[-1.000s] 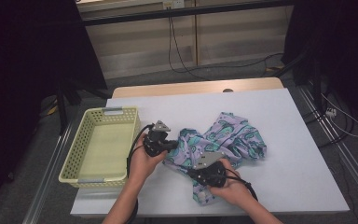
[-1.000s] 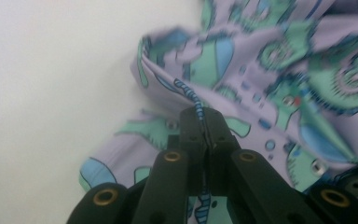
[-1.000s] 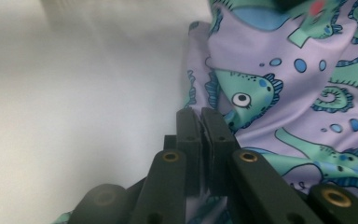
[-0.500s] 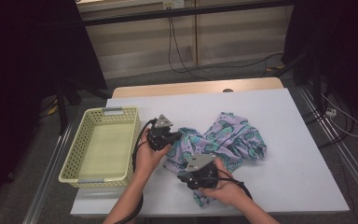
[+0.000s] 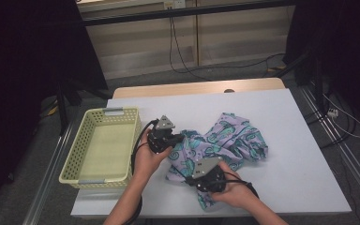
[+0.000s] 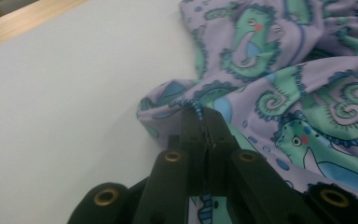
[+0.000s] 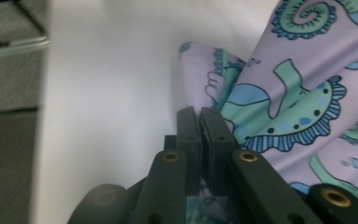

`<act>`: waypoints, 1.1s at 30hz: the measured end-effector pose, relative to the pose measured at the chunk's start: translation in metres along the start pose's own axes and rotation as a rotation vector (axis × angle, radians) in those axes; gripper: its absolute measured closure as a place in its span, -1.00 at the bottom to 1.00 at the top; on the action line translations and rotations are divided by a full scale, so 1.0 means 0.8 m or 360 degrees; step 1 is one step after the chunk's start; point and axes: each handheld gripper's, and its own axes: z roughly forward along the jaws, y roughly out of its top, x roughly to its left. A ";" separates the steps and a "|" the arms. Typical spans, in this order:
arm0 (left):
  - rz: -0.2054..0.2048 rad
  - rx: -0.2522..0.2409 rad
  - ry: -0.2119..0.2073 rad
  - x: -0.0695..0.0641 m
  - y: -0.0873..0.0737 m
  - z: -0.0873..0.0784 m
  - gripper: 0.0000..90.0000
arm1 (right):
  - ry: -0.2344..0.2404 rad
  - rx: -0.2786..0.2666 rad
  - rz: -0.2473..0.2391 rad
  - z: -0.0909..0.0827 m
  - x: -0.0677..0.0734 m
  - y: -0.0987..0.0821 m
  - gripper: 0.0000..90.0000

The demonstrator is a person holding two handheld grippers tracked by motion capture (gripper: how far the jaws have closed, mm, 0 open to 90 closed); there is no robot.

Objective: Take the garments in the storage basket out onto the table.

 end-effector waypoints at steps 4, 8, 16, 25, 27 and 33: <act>0.0010 -0.0003 -0.0021 -0.006 0.004 0.008 0.96 | -0.0072 -0.0087 0.0039 -0.019 0.001 -0.002 0.42; 0.0000 -0.0014 0.0005 -0.002 -0.004 0.020 0.94 | -0.0081 -0.0081 -0.0026 0.010 0.015 0.014 0.19; -0.0027 -0.0011 0.0014 0.005 -0.010 0.019 0.96 | -0.0106 0.0016 0.0063 0.041 0.004 0.011 0.98; -0.0015 0.0069 -0.0011 0.002 -0.009 0.012 0.96 | 0.0237 -0.0039 -0.0029 -0.004 0.021 0.000 0.94; -0.0018 0.0066 -0.0010 -0.001 -0.012 0.021 0.96 | 0.0201 -0.0072 0.0035 -0.020 0.014 -0.008 0.90; -0.0040 0.0095 -0.0019 -0.001 -0.024 0.043 0.95 | 0.0024 -0.0055 0.0087 -0.024 0.003 -0.012 0.49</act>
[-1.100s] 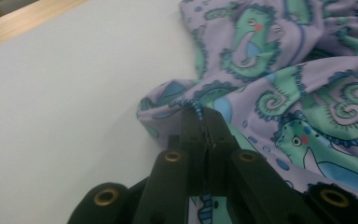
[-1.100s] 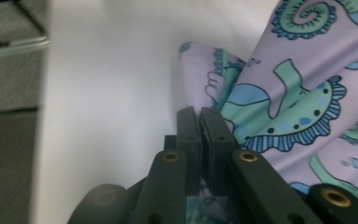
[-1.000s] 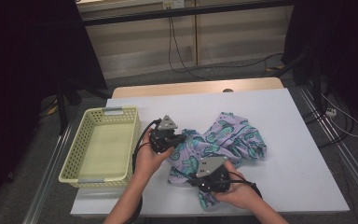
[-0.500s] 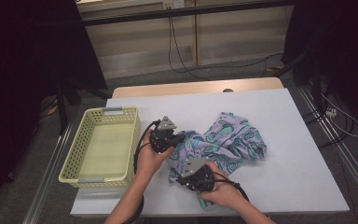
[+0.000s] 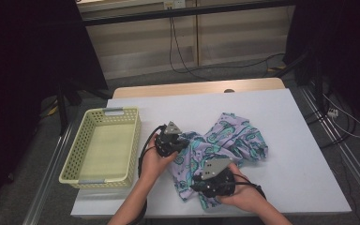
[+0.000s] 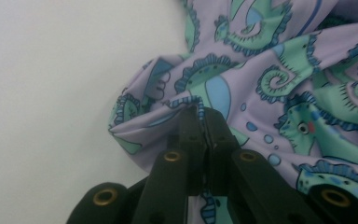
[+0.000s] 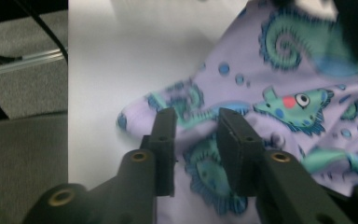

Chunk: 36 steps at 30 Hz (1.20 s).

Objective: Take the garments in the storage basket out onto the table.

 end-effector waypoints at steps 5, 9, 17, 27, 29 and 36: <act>-0.0034 0.0092 0.0147 0.007 -0.007 -0.006 0.96 | -0.0220 0.0023 0.0030 0.025 -0.002 0.014 0.08; -0.0063 0.0063 0.0150 0.009 -0.010 -0.018 0.95 | -0.0346 0.0052 0.0166 0.041 -0.023 0.007 -0.08; -0.0073 0.0025 0.0088 0.003 -0.005 -0.022 0.71 | -0.0230 0.0030 0.0208 0.048 -0.023 0.001 0.73; -0.0147 -0.0069 0.0069 0.006 -0.001 -0.026 -0.21 | 0.0137 0.0035 0.0126 0.025 0.021 0.000 0.27; -0.0146 -0.0068 0.0076 0.007 0.000 -0.027 -0.27 | -0.0045 -0.0025 0.0151 0.021 0.011 0.003 0.00; -0.0130 -0.0075 0.0086 0.008 0.001 -0.026 -0.45 | -0.0305 0.0039 0.0247 0.049 -0.015 0.003 -0.23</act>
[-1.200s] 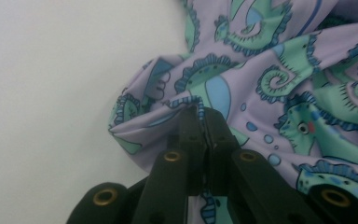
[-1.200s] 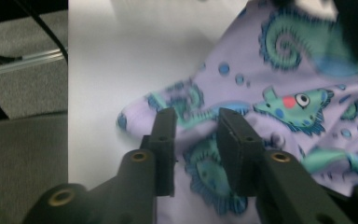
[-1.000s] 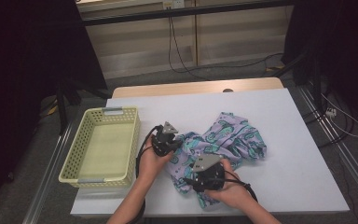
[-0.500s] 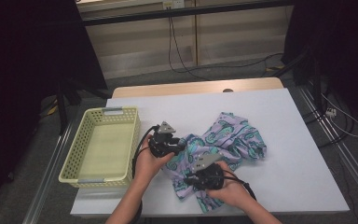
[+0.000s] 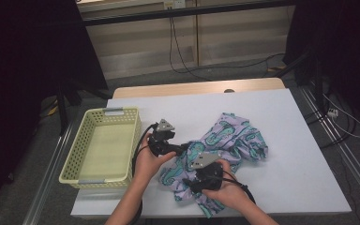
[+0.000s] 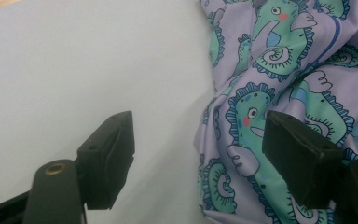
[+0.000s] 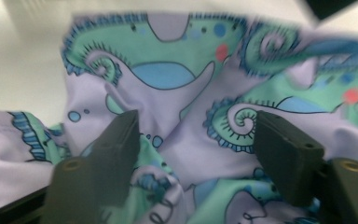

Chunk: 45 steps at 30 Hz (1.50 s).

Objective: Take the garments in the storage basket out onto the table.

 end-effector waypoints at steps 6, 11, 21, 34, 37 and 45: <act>0.0004 -0.0035 -0.0008 0.001 0.002 -0.001 -0.49 | 0.0112 -0.0011 0.0023 0.002 -0.002 -0.002 0.87; 0.0004 -0.0031 -0.0029 -0.001 0.001 0.004 -0.48 | 0.0247 0.0002 0.0007 0.001 0.001 -0.002 0.96; 0.0037 0.0025 -0.0211 -0.020 -0.001 0.030 -0.27 | 0.0441 -0.0009 -0.0099 -0.014 0.033 -0.003 0.48; 0.0136 0.0162 -0.0252 -0.029 -0.005 0.055 0.85 | 0.0148 -0.0066 -0.0072 -0.045 0.001 -0.008 -0.15; 0.0120 0.0162 -0.0220 -0.023 -0.003 0.047 0.93 | 0.0084 -0.0082 -0.0040 -0.049 -0.009 -0.009 -0.23; 0.0023 0.0175 -0.0038 0.007 -0.007 0.010 0.96 | -0.0138 -0.0098 0.0012 -0.055 -0.036 -0.013 -0.24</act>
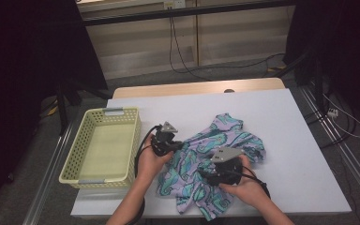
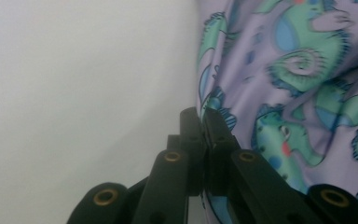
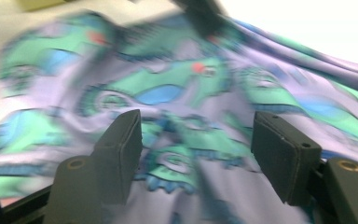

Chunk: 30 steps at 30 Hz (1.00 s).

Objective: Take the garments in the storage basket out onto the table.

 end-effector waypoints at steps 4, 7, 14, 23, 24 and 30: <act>0.0018 0.0001 0.0107 0.003 0.001 -0.012 0.96 | -0.0037 0.0022 0.0086 0.009 -0.014 -0.005 -0.20; 0.0008 0.0011 0.0187 0.008 0.000 -0.018 0.96 | -0.0013 0.0066 0.0113 0.020 -0.015 -0.007 -0.12; -0.0040 0.0018 0.0103 0.010 -0.005 -0.013 0.96 | 0.0045 0.0132 0.0134 0.028 -0.017 -0.012 0.45; -0.0062 0.0011 0.0043 0.010 -0.006 -0.009 0.95 | 0.0276 0.0138 0.0101 0.013 -0.008 -0.015 0.81; -0.0084 0.0016 0.0017 0.009 -0.007 -0.009 0.94 | 0.0317 0.0145 0.0075 0.009 -0.004 -0.017 0.81; -0.0091 -0.0069 -0.0047 -0.001 0.003 -0.002 0.47 | 0.0519 0.0161 0.0025 0.002 0.016 -0.017 0.80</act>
